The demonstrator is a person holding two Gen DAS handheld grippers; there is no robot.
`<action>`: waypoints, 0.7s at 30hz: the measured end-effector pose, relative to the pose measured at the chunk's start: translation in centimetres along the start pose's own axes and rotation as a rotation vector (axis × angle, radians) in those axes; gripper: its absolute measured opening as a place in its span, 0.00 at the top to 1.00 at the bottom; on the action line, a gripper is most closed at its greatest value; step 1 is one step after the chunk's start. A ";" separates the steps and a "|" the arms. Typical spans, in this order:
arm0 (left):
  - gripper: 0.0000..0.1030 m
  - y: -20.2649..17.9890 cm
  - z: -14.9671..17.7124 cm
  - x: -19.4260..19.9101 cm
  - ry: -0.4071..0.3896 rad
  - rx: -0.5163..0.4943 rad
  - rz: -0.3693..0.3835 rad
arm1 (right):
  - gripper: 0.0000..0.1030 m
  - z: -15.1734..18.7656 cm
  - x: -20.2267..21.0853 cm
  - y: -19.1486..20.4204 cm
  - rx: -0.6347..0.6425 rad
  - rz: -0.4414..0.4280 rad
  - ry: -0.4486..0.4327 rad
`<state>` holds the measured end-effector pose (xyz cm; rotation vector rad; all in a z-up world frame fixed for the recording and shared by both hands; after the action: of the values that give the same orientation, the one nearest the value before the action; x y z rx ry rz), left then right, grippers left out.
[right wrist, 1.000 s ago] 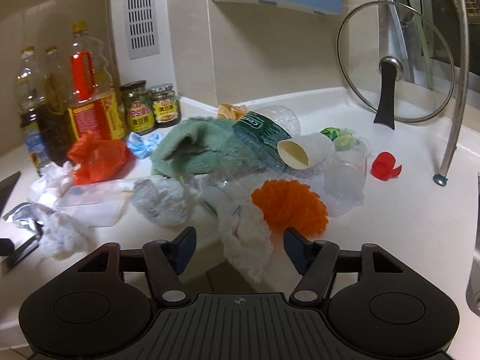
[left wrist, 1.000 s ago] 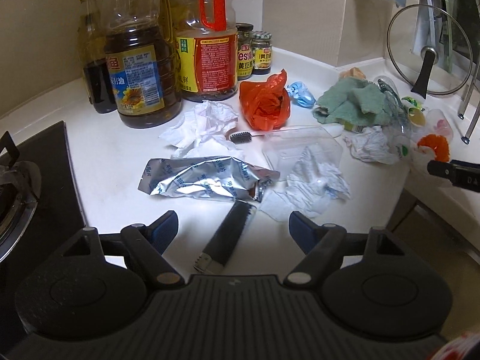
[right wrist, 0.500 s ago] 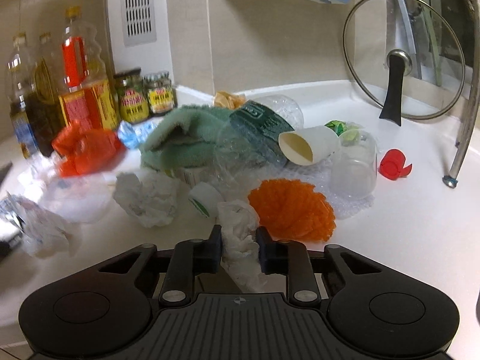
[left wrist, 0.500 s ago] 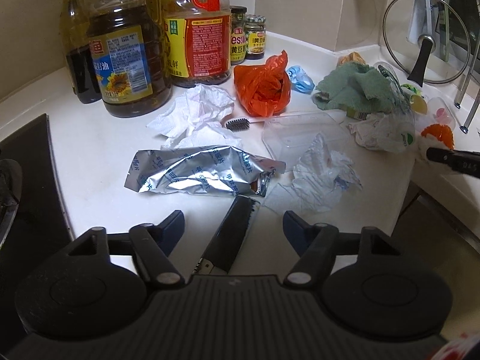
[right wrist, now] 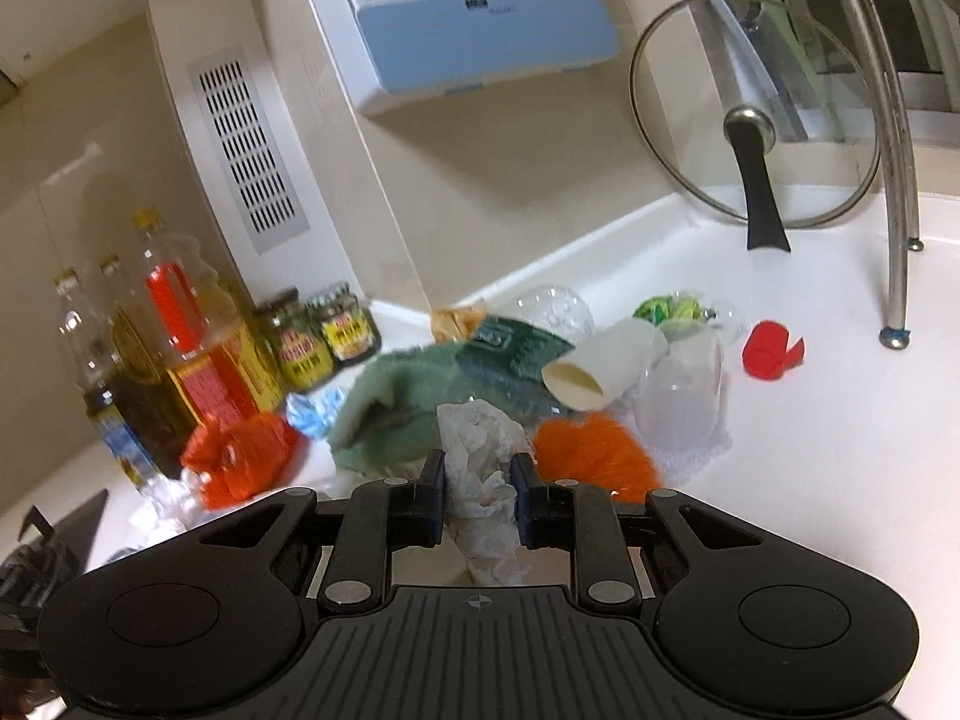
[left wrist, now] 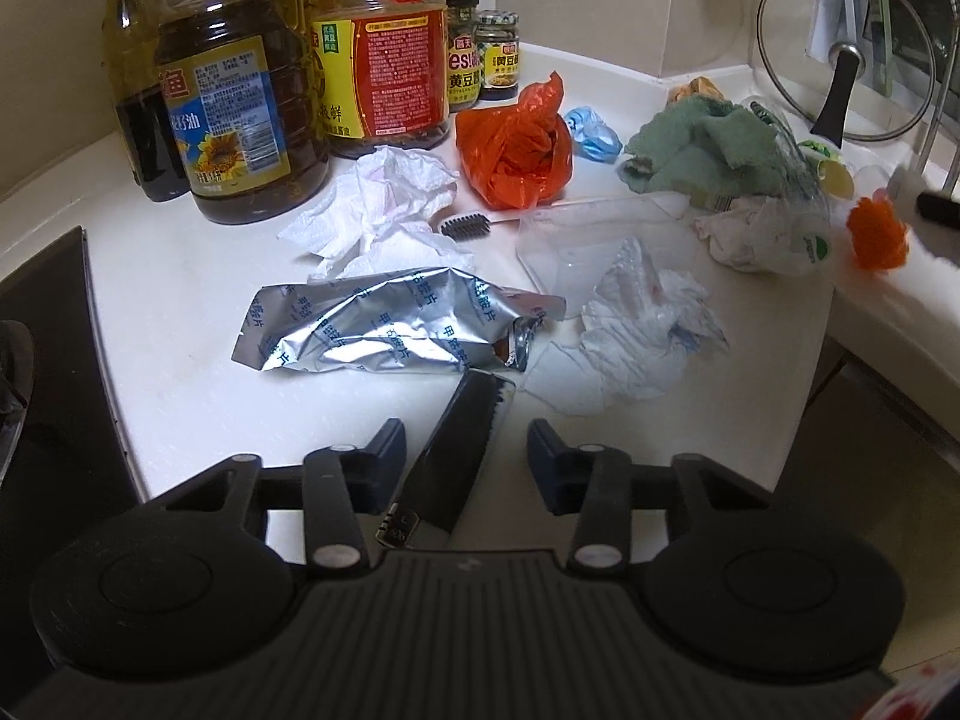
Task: Collect trash
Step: 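Lift the white tissue with the right tool while the left tool grasps a black brush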
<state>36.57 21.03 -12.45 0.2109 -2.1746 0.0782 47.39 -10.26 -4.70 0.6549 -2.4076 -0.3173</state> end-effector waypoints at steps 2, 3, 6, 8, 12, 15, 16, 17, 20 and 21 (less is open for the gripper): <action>0.72 0.0 0.0 0.0 -0.005 0.005 -0.009 | 0.78 -0.3 0.6 0.1 0.002 -0.013 -0.007; 0.74 0.0 0.0 0.1 -0.008 0.009 -0.014 | 0.78 -0.4 0.9 0.0 0.002 -0.019 -0.010; 0.75 0.1 0.2 0.2 -0.012 0.028 -0.035 | 0.78 -0.3 1.7 -0.3 -0.008 -0.042 -0.003; 0.77 0.1 0.4 0.4 -0.013 0.040 -0.051 | 0.78 -0.1 2.1 -0.8 -0.011 -0.051 0.009; 0.78 -0.1 0.8 1.2 -0.023 0.072 -0.083 | 0.78 0.6 2.8 -1.8 -0.007 -0.058 0.039; 0.78 -0.4 1.0 2.0 -0.034 0.101 -0.099 | 0.78 1.3 3.2 -2.3 -0.003 -0.074 0.066; 0.78 -0.6 1.1 2.4 -0.037 0.109 -0.103 | 0.78 1.6 3.4 -2.4 0.002 -0.082 0.075; 0.79 -0.8 1.2 2.7 -0.041 0.116 -0.107 | 0.78 1.9 3.5 -2.4 0.008 -0.093 0.086; 0.79 -1.7 1.7 3.6 -0.046 0.134 -0.108 | 0.78 2.5 3.7 -2.4 0.026 -0.116 0.113; 0.79 -2.0 1.9 4.0 -0.047 0.140 -0.104 | 0.78 2.7 3.8 -2.2 0.034 -0.126 0.122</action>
<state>33.11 18.29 -10.34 0.4092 -2.2023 0.1683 43.89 -13.99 -5.76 0.8197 -2.2647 -0.2808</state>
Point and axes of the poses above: each gripper's, at about its wrist camera, not at the fingertips, and x roughly against the way its jaws point, y to its left, z to its underside, the point moved 9 cm from there along -x, roughly the way its jaws point, and after that the axes turned 9 degrees about y, right-handed, at the moved point
